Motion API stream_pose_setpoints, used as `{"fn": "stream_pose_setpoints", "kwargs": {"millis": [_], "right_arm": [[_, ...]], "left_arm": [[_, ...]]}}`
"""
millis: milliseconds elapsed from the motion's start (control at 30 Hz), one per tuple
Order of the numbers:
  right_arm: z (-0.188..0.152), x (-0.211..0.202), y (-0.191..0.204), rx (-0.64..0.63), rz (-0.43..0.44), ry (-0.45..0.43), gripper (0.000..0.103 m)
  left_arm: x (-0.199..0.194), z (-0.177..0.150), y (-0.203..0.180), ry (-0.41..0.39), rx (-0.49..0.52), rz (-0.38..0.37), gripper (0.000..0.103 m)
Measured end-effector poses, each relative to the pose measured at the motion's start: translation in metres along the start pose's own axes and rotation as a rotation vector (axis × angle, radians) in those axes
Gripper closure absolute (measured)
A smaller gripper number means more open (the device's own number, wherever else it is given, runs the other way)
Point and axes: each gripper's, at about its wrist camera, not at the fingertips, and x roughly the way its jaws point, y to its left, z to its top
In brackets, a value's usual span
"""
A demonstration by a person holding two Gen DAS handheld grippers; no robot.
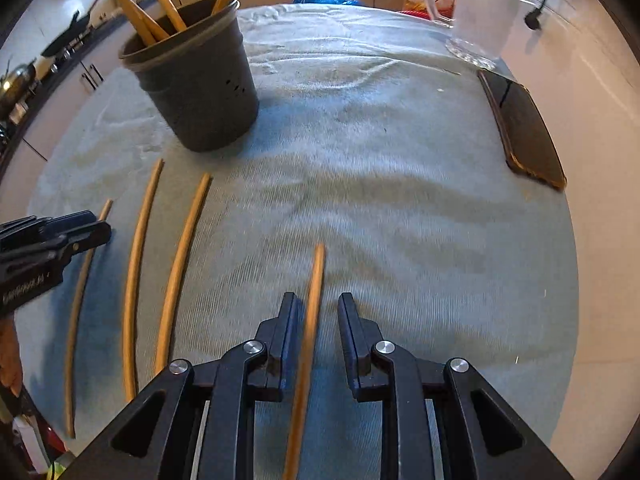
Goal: Organize utensils
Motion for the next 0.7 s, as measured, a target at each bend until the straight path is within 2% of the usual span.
{"fn": "stream_pose_setpoints", "kwargs": {"millis": [100,133,167,200,333,500,700], "right_arm": [[0.007,0.002,0.001,-0.002,-0.011,-0.001,0.081],[0.008,0.002,0.002,0.003,-0.013,-0.008,0.085],[0.008,0.002,0.002,0.005,-0.016,-0.017,0.088],[0.006,0.001,0.005,0.003,-0.023,-0.026,0.094],[0.003,-0.002,0.004,0.026,-0.015,-0.043,0.097],[-0.003,-0.043,0.001,0.070,0.029,-0.166,0.097],[-0.025,-0.109,0.004,0.086,0.064,-0.361,0.097]], "left_arm": [[0.001,0.000,0.000,-0.023,0.008,-0.016,0.073],[0.000,-0.001,0.000,-0.032,0.018,-0.019,0.073],[0.001,-0.001,-0.001,-0.039,0.027,-0.021,0.081],[0.000,-0.002,-0.001,-0.053,0.038,-0.023,0.099],[-0.004,-0.003,0.006,-0.062,-0.006,-0.063,0.098],[-0.060,-0.014,0.005,-0.215,-0.004,-0.043,0.098],[-0.130,-0.036,0.000,-0.377,-0.013,-0.076,0.098]]}}
